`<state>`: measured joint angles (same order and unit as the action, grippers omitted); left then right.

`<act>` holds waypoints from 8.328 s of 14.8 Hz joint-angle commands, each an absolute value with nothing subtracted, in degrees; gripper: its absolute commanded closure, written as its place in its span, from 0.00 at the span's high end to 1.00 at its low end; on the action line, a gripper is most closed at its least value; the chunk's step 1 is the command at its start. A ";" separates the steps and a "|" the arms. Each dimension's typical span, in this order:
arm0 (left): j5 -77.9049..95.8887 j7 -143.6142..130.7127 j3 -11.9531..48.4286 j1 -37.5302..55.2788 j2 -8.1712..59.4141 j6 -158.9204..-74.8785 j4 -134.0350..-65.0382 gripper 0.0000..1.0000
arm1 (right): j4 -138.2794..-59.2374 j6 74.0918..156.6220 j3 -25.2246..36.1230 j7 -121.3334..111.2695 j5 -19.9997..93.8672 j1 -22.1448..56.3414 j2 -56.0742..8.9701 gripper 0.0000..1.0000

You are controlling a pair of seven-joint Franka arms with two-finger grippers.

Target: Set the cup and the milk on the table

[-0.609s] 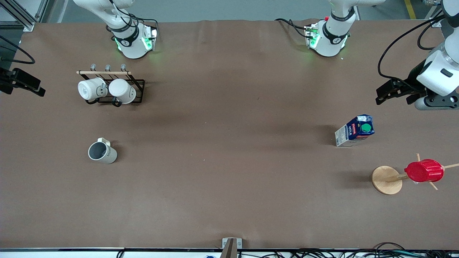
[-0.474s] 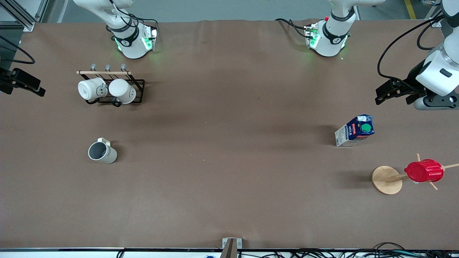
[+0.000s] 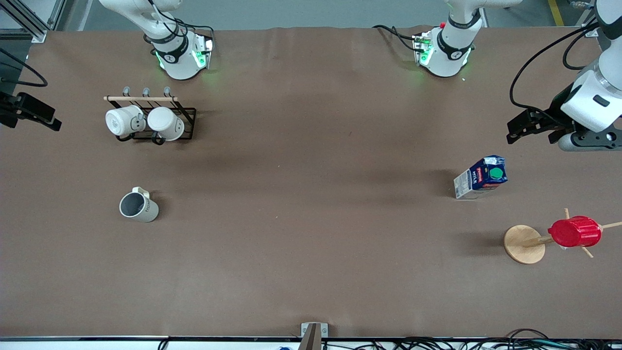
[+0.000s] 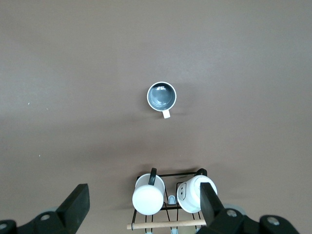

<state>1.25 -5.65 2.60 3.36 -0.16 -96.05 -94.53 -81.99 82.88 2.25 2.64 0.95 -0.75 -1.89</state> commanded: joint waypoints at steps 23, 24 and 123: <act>-5.54 -4.75 2.37 -0.70 9.32 -119.78 -113.63 0.96 | -105.54 117.65 4.13 -11.15 -0.26 -2.11 -13.00 1.00; -5.54 -4.75 2.37 -0.62 9.32 -121.01 -114.69 0.96 | -106.69 120.56 4.22 -12.38 -0.44 -2.11 -14.40 1.00; -7.73 -39.29 11.60 29.79 36.56 -111.36 -79.63 0.18 | -83.31 83.84 2.11 3.78 -1.32 0.09 -1.06 1.00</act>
